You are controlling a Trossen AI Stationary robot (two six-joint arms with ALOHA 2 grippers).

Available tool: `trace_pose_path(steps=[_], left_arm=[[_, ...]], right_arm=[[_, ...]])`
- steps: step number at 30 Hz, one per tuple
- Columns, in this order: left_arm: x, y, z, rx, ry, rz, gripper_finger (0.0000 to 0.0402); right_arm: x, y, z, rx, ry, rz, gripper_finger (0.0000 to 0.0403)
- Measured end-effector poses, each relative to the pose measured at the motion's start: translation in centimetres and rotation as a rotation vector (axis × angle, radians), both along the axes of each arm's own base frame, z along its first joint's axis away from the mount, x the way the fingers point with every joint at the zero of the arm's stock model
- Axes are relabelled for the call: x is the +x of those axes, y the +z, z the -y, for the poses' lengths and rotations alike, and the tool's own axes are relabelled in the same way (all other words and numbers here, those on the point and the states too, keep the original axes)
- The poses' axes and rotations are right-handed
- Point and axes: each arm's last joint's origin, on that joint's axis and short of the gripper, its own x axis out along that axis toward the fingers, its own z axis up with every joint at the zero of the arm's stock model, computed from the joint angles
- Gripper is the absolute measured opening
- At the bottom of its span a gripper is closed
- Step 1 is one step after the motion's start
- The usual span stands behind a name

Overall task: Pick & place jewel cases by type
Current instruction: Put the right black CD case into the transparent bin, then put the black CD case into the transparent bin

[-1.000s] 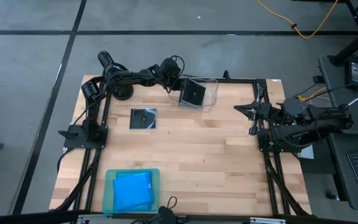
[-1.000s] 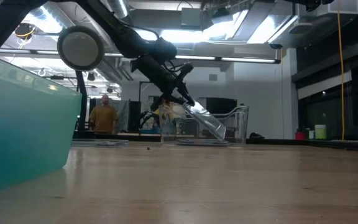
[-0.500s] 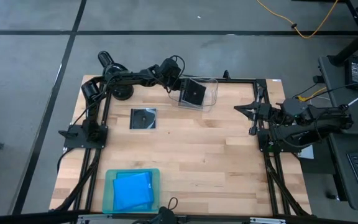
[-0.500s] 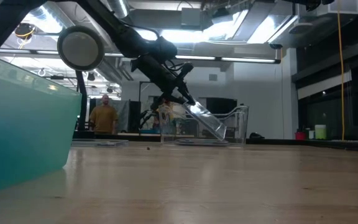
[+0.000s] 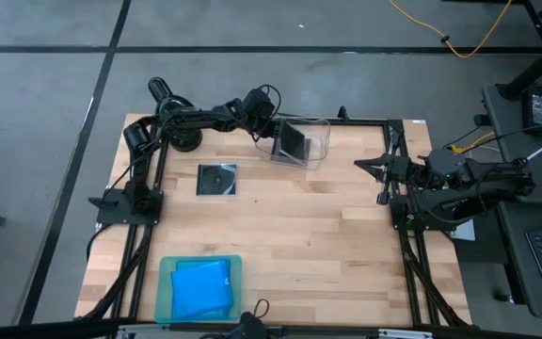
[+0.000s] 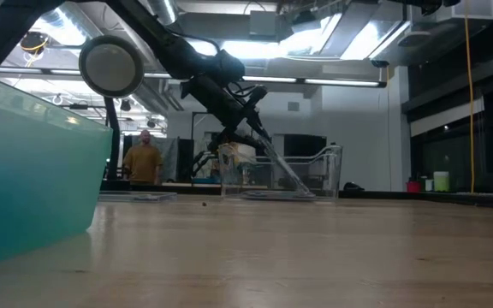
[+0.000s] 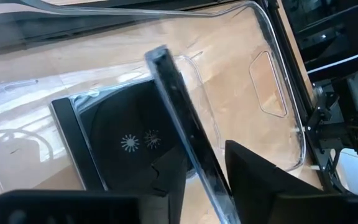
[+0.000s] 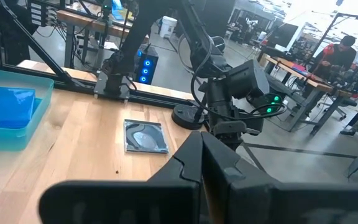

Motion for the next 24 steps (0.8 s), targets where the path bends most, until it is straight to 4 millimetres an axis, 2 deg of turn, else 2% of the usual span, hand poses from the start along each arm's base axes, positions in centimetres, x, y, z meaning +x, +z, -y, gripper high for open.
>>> trace_pose_path(steps=[7, 14, 20, 24], left_arm=[[0.0, 0.0, 0.0, 0.007, -0.007, -0.005, 0.0133], [-0.7, 0.0, 0.4, 0.01, -0.041, -0.081, 0.0137], [-1.5, 2.1, 0.7, 0.086, -0.031, -0.096, 0.0137], [-2.0, 4.5, 0.8, 0.142, -0.029, -0.131, 0.0137]], right_arm=[[0.0, -0.1, 0.0, -0.001, 0.0, -0.009, 0.0007], [0.0, -0.1, 0.0, -0.001, 0.0, -0.008, 0.0007], [0.0, -0.1, 0.0, -0.001, 0.001, -0.008, 0.0007], [0.0, -0.1, 0.0, -0.001, 0.002, -0.008, 0.0007]])
